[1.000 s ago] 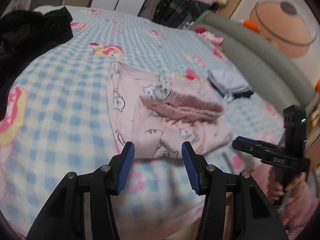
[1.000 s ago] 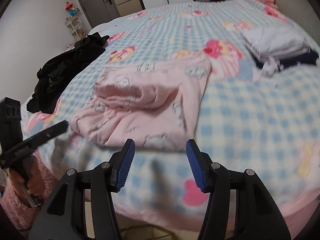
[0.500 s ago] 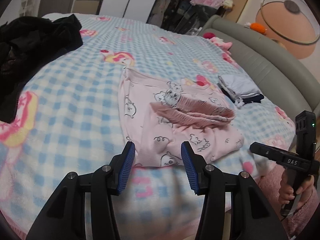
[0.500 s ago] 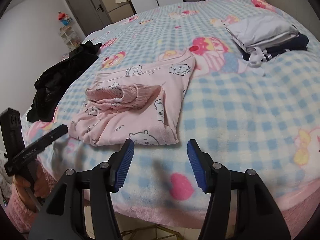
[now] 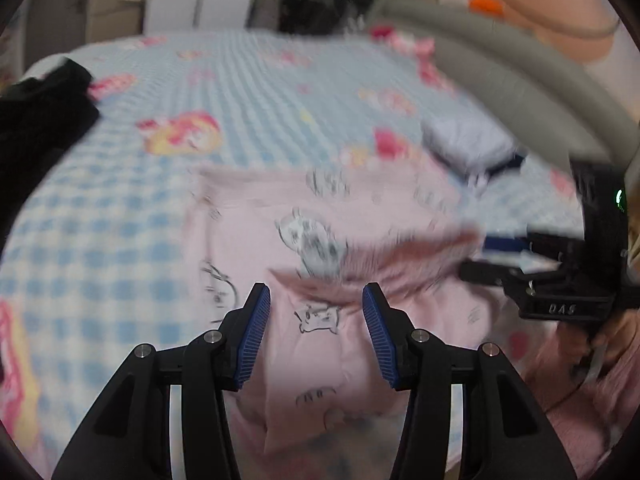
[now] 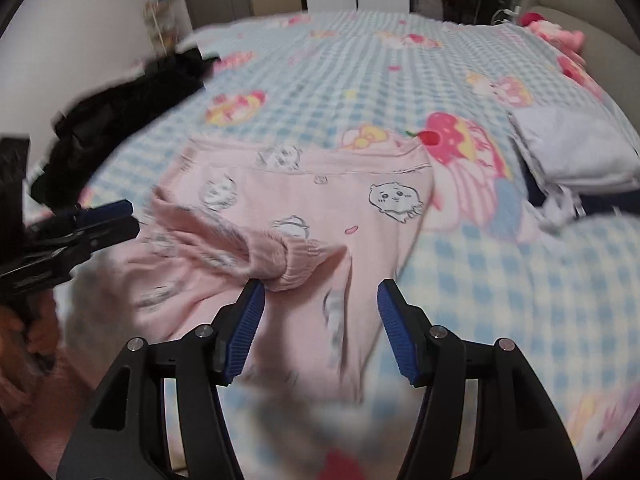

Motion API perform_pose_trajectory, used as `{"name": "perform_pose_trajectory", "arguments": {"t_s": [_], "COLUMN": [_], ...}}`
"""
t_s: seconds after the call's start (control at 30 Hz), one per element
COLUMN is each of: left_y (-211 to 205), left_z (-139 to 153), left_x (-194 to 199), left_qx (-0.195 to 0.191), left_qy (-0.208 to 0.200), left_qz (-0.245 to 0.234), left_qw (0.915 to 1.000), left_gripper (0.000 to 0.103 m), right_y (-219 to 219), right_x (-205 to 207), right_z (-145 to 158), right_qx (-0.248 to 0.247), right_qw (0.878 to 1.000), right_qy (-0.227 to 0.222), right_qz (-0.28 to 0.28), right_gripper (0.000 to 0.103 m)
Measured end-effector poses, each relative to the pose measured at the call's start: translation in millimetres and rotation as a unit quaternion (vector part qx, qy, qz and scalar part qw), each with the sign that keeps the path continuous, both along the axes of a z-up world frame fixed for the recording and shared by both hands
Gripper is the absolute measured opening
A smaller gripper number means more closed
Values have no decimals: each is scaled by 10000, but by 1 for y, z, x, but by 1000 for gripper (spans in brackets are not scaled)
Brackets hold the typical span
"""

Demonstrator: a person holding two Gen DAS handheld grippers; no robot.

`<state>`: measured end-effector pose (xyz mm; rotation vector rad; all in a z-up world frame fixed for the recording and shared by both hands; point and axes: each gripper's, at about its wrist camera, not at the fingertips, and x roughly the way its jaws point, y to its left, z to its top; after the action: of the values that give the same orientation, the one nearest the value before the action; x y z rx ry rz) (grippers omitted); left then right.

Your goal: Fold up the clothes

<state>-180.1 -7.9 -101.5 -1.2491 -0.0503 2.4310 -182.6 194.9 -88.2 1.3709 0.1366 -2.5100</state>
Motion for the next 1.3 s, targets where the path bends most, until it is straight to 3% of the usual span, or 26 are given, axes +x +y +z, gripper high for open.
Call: {"name": "perform_pose_trajectory", "arguments": {"t_s": [0.13,0.3,0.37,0.43,0.5,0.53,0.57,0.6,0.63,0.7,0.87,0.93,0.97,1.03,1.07,1.13,1.17,1.23,1.27,1.3], "left_y": [0,-10,-13,-9,-3,0,3,5,7,11,12,12,12,9,6,3,3,5,6,7], "left_z": [-5,-9,-11,-16,-13,-10,-6,0,5,15,36,33,27,11,3,-7,-8,-6,-4,-3], "left_x": [-8,-15,-12,-6,1,5,7,7,7,6,-1,-5,-7,-10,-10,-7,-7,-6,-6,-7], "left_qx": [105,404,498,359,200,152,143,146,150,188,297,219,96,-49,-11,135,156,145,139,132], "left_qy": [-91,-194,-257,-307,-167,-91,-30,25,80,161,340,225,98,-127,-224,-279,-257,-177,-137,-128], "left_qz": [76,284,244,113,42,30,8,-21,-51,-111,-124,-199,-158,-40,-40,-8,10,45,62,46], "left_qw": [9999,9986,9981,9988,9997,9998,9999,9999,9998,9996,9989,9993,9998,9999,9997,9995,9995,9997,9998,9998], "left_gripper": [50,52,52,52,47,33,21,16,13,12,11,13,20,38,39,38,36,30,28,27], "right_y": [-11,0,2,0,-1,-1,0,1,1,-2,-9,-13,-15,-16,-14,-10,-8,-7,-6,-4], "right_x": [-28,-45,-46,-43,-39,-38,-36,-35,-34,-35,-40,-46,-50,-55,-55,-53,-51,-49,-48,-49], "right_z": [-15,-4,-5,-12,-18,-20,-20,-16,-11,1,26,26,21,10,6,-2,-5,-8,-8,-6], "right_qx": [253,-43,-209,-296,-287,-290,-303,-331,-343,-316,-238,-354,-315,-183,-239,-496,-587,-592,-657,-841], "right_qw": [9996,9992,9995,9993,9987,9985,9984,9986,9988,9990,9976,9968,9970,9979,9976,9959,9951,9955,9953,9937], "right_qy": [-31,200,46,-234,-372,-412,-410,-345,-260,-33,394,199,13,-211,-277,-415,-450,-363,-335,-366], "right_qz": [113,-354,-236,62,188,223,237,218,223,299,526,687,713,592,582,635,652,639,633,639], "right_gripper": [60,60,61,67,71,69,61,44,37,10,8,8,14,45,61,61,58,40,22,19]}}
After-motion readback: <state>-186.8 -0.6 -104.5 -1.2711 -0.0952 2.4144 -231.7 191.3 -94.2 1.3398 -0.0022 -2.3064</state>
